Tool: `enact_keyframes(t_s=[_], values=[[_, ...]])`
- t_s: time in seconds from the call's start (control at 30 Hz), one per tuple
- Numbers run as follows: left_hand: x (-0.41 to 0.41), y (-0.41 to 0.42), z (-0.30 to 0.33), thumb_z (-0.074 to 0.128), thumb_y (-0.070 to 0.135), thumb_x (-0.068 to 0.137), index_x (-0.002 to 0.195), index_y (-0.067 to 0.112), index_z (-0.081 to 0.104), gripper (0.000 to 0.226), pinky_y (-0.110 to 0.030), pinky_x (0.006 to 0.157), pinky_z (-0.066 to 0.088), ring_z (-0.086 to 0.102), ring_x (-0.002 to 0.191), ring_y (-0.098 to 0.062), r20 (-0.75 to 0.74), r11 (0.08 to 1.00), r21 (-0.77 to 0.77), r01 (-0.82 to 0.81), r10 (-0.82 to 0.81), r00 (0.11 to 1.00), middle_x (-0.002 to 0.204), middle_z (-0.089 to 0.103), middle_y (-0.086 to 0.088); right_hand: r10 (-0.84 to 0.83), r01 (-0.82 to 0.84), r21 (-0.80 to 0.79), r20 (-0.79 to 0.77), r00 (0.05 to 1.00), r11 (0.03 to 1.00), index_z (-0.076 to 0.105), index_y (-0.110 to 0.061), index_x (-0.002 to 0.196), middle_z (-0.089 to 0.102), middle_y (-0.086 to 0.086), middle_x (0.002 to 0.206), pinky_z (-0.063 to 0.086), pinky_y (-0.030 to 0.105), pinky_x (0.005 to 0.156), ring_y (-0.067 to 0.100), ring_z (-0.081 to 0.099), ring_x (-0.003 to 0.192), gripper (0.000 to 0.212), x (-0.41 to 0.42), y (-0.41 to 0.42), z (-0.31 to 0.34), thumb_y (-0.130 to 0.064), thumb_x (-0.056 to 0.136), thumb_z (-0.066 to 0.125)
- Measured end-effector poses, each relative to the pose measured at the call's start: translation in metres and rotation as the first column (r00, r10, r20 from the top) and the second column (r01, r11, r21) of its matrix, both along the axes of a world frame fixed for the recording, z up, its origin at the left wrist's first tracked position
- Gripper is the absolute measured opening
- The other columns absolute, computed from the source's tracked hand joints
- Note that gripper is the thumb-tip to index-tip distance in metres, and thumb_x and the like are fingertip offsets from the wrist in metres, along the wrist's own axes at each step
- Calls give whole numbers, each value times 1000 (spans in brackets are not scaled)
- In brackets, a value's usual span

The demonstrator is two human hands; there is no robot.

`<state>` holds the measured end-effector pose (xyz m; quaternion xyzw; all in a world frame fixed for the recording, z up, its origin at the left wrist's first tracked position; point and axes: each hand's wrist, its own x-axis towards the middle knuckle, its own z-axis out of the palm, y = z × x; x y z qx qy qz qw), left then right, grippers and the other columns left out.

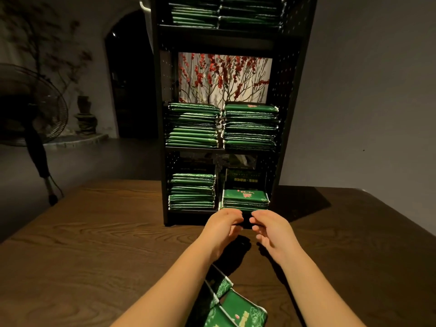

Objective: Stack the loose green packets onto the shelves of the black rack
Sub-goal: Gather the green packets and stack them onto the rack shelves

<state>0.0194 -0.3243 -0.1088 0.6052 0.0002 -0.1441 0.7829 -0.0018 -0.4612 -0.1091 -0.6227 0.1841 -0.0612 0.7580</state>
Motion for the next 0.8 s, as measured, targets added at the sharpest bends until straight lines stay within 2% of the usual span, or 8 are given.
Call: enact_keyframes(t_s=[0.1,0.2,0.3,0.5,0.57,0.67,0.73,0.8], values=[[-12,10,-5,60,13,90,91,14,69,10,-26,63,42,51,63,-12,162,952,307,-8,-44,986,77,61,0,75,-61,-233,48,996,971,72,-15,93,71,4,86,43,27,60,14,57,72,10,-17,6,-6,-18,93,62],[-28,26,-4,63,20,87,85,20,70,7,-30,68,44,54,67,-13,245,900,437,12,-131,961,76,63,4,140,-94,-431,76,987,897,73,-18,87,72,1,87,45,27,64,13,60,75,14,-39,12,-6,-19,94,61],[-44,49,-5,64,21,89,85,24,66,5,-32,72,45,55,68,-11,326,809,587,12,-250,912,78,63,4,227,-126,-637,79,971,761,70,-22,77,70,-6,89,42,22,66,11,61,82,18,-60,15,-5,-18,93,62],[-91,83,-16,62,21,94,104,23,62,10,-28,83,48,61,91,-14,425,659,738,-146,-285,859,100,66,4,271,-143,-805,23,962,576,61,-34,86,62,-11,95,42,20,68,4,58,85,12,-97,27,-22,-24,93,61],[-104,92,-26,63,28,93,115,25,58,23,-30,93,47,55,106,-13,434,576,793,-199,-304,848,116,60,5,293,-146,-852,10,956,504,59,-33,97,56,-12,102,40,16,72,3,54,90,7,-110,34,-28,-26,94,59],[-119,103,-38,62,51,88,136,29,45,56,-41,109,38,39,132,-18,354,481,864,-148,-373,857,137,47,5,321,-137,-894,8,947,427,58,-30,110,48,-13,109,42,22,86,10,49,106,14,-123,43,-36,-28,96,56],[-131,110,-40,62,67,81,149,35,29,82,-52,120,22,18,149,-24,271,394,916,-77,-465,843,156,28,7,318,-114,-916,16,948,385,57,-27,117,44,-14,111,41,26,94,11,44,113,21,-136,47,-38,-29,96,55],[-143,118,-41,64,78,70,154,44,10,106,-60,119,-1,-10,152,-23,180,292,956,-24,-522,834,165,-1,9,328,-104,-931,17,945,349,53,-26,124,41,-14,116,39,30,102,11,40,119,28,-150,53,-41,-33,97,54]])
